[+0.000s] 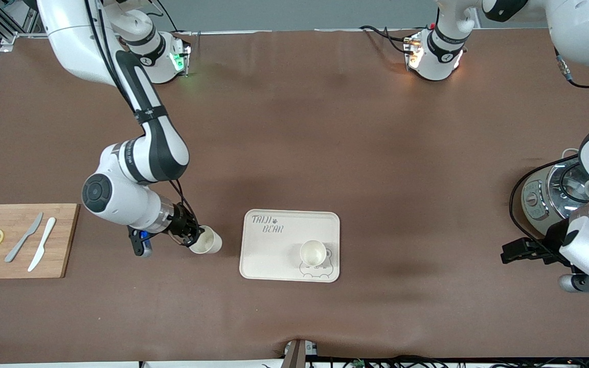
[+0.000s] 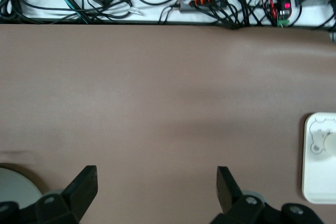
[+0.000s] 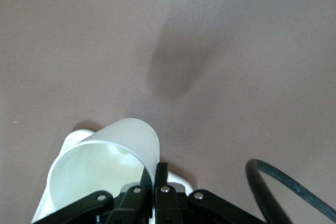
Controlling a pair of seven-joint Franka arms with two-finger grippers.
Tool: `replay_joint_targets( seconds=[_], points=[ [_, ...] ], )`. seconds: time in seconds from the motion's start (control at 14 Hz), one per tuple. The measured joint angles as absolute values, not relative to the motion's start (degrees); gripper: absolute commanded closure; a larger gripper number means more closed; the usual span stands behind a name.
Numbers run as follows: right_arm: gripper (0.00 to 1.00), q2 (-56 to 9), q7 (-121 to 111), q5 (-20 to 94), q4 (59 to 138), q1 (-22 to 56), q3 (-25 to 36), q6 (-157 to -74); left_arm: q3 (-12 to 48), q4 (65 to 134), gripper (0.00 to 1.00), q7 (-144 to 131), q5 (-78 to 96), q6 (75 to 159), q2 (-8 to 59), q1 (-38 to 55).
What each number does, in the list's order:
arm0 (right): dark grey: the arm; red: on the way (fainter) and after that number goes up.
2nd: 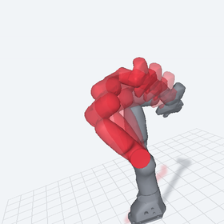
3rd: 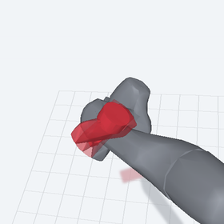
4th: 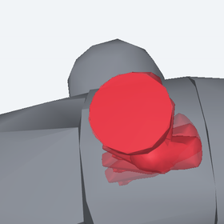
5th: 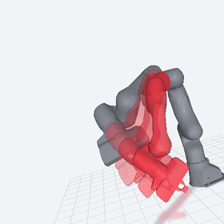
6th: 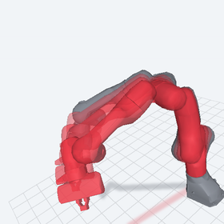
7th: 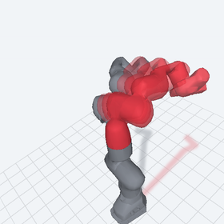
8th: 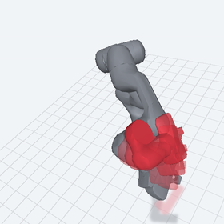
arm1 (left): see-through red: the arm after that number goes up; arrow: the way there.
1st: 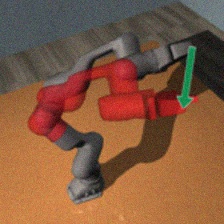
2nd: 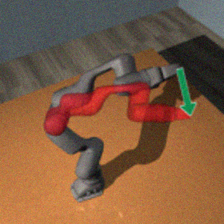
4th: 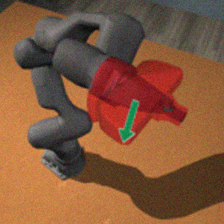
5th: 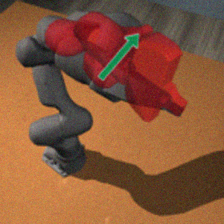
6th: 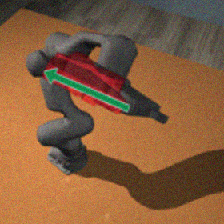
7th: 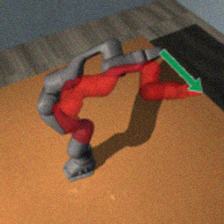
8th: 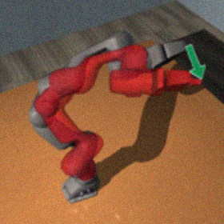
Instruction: Place white IKEA cup upright on tray with both arms
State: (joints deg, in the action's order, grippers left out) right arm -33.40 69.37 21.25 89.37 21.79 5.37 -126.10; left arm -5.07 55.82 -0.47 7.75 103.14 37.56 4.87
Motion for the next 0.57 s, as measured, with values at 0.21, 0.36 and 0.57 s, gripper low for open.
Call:
replay_joint_targets(
  seconds=[0.21, 0.36, 0.57],
  points=[
    [1.00, -33.93, 73.46, 21.25, 87.48, 23.21, 5.38, -126.05, -5.01, 55.32, 0.00, -2.65, 7.75, 103.09, 35.82, 4.97],
    [1.00, -35.11, 75.88, 21.25, 86.24, 24.58, 5.38, -126.06, -5.01, 55.31, 0.00, -3.19, 7.75, 101.53, 34.10, 4.87],
    [1.00, -37.44, 78.05, 21.25, 84.41, 26.23, 5.41, -126.31, -5.01, 55.44, 0.00, -3.43, 7.75, 100.76, 33.36, 4.66]
  ],
)
